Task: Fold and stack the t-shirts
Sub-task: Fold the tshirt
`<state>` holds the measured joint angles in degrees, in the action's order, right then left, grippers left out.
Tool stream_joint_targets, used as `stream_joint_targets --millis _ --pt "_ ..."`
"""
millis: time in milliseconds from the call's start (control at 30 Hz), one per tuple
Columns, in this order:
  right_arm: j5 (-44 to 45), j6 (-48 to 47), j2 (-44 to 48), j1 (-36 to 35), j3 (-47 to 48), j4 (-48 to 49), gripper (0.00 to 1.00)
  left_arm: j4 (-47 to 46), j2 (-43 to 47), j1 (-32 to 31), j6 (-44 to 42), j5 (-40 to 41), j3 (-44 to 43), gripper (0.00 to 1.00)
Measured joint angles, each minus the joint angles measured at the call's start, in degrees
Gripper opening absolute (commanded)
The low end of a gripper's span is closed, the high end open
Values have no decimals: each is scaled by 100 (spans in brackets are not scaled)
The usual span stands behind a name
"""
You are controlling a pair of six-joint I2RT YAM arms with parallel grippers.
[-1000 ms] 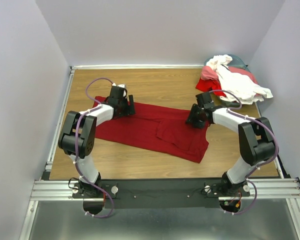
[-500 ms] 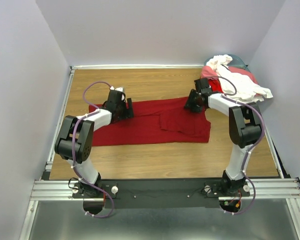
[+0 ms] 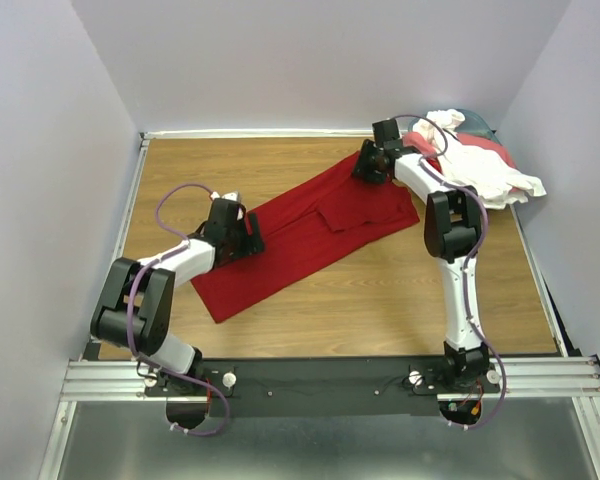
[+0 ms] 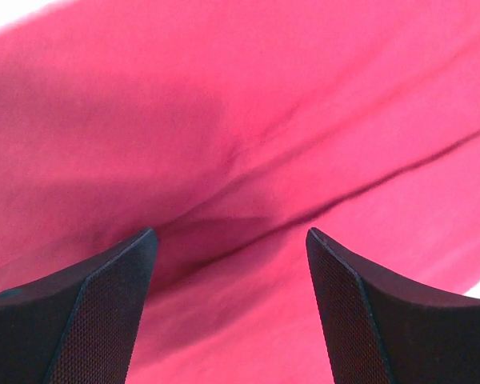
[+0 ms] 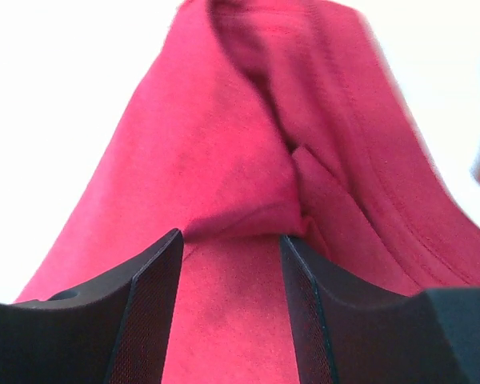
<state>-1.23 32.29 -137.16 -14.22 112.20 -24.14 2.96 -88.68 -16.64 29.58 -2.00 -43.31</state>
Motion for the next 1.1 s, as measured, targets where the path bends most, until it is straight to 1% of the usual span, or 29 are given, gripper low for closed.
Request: stream_joint_targets --millis 100,200,367,500,567,700,767,867,967,1100 --pt "-153 15 -433 9 717 -122 60 52 328 -50 208 -13 304 84" --pt "-348 28 -704 9 1193 -219 60 166 680 -109 387 -24 566 84" --pt "-498 15 -780 9 1364 -330 61 715 1255 -118 481 57 579 84" --pt "-540 -92 -669 11 1322 -476 61 1067 1569 -138 472 201 227 84" --pt "-540 -181 -435 17 1176 -603 61 1088 1676 -175 450 247 87 83" --pt "-527 -350 487 26 645 -671 61 1095 1818 -446 426 284 33 83" --pt "-518 -404 1016 31 289 -629 61 1088 1818 -643 420 286 72 83" --pt "-529 -448 1759 31 -407 -581 61 1088 1818 -1132 420 284 216 83" --pt "-533 -461 2131 31 -1075 -487 61 1043 1818 -1523 442 271 382 83" --pt "-531 -496 2166 31 -1908 -452 60 953 1818 -1862 531 195 629 83"
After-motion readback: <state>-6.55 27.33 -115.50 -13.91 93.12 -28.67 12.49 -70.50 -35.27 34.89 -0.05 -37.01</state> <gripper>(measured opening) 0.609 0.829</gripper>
